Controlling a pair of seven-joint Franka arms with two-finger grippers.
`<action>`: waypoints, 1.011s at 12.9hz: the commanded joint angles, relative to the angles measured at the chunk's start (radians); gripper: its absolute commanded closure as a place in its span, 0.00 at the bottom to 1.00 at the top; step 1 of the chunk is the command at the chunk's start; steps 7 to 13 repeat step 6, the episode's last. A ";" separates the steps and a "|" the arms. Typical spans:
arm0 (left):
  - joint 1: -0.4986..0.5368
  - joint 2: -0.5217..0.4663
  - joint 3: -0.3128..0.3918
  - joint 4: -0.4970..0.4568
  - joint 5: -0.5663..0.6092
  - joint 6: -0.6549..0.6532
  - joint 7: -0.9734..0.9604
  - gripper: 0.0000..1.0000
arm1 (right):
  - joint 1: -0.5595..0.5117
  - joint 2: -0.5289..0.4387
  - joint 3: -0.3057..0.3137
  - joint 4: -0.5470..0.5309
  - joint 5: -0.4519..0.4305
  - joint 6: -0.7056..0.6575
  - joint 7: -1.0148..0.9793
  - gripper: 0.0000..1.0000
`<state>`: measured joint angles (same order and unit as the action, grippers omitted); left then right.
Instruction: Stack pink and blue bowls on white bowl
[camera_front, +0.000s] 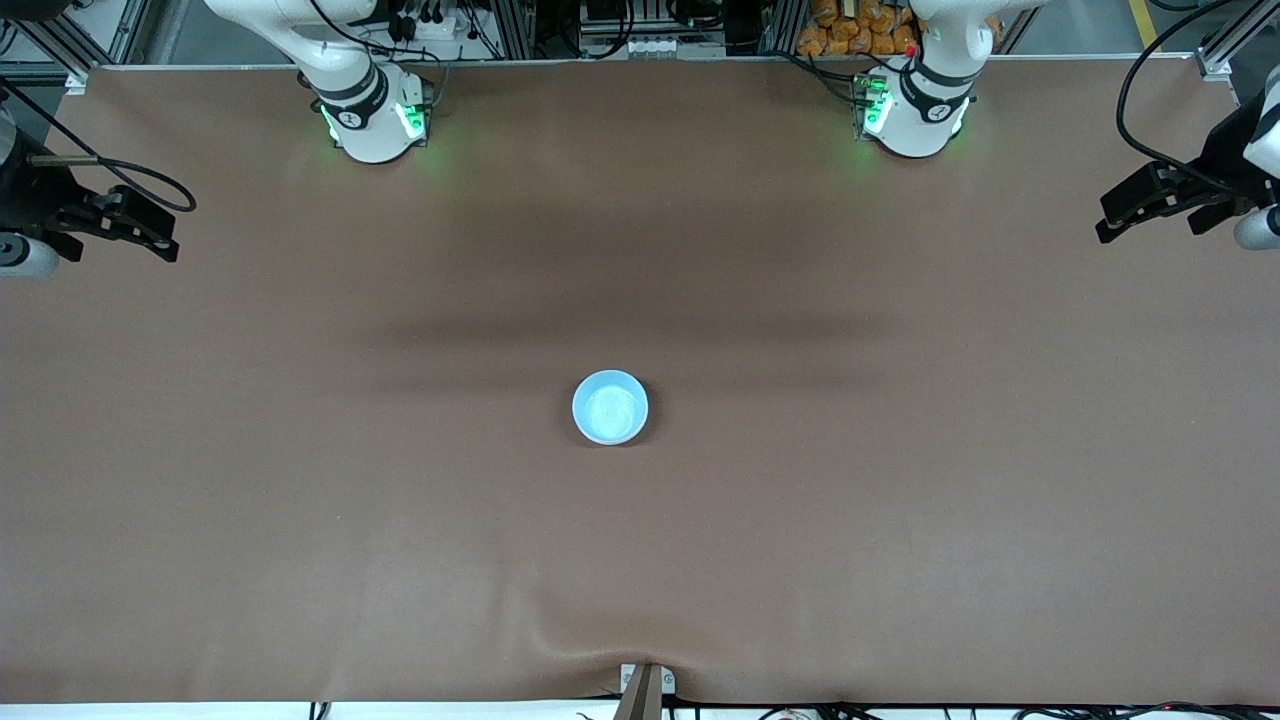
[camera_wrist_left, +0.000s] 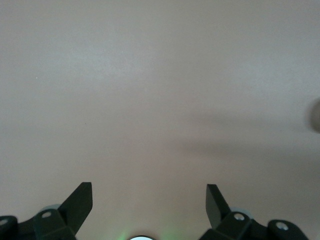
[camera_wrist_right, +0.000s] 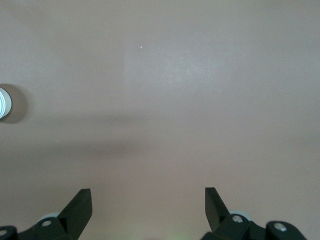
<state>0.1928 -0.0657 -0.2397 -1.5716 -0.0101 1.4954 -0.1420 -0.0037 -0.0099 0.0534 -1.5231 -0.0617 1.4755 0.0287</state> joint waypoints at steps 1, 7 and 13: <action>0.002 -0.003 -0.006 0.018 0.024 -0.024 0.001 0.00 | -0.015 0.001 0.008 0.017 -0.009 -0.017 -0.013 0.00; 0.002 -0.003 -0.004 0.018 0.024 -0.024 0.004 0.00 | -0.018 -0.001 0.006 0.017 0.022 -0.017 0.002 0.00; 0.002 -0.003 -0.004 0.018 0.024 -0.024 0.004 0.00 | -0.018 -0.001 0.006 0.017 0.022 -0.017 0.002 0.00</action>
